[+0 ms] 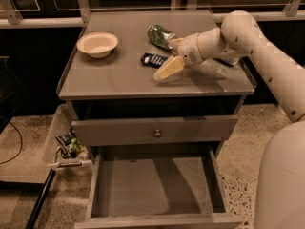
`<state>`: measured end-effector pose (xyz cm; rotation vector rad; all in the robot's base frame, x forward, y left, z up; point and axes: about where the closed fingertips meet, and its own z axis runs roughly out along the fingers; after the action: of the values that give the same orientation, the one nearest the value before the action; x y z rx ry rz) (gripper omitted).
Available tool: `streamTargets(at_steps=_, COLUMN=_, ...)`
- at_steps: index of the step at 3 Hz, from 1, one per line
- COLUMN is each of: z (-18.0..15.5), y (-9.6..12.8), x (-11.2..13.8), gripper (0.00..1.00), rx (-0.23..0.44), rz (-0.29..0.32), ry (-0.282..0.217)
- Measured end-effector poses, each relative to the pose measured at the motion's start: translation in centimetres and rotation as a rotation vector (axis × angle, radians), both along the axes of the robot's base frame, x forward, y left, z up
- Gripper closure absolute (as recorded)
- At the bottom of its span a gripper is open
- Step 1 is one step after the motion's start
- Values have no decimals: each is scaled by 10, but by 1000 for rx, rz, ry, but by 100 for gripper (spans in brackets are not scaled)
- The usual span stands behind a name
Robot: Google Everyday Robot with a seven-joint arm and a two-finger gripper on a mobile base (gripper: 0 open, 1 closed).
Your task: Place rxbar blueberry into middle drawer
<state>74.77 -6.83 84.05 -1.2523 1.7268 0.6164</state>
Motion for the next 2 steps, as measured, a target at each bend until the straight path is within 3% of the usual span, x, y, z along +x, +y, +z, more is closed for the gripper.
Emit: streamTargets(at_steps=2, z=-5, y=-3, x=-2, gripper=0, rx=-26, rz=24, ry=12)
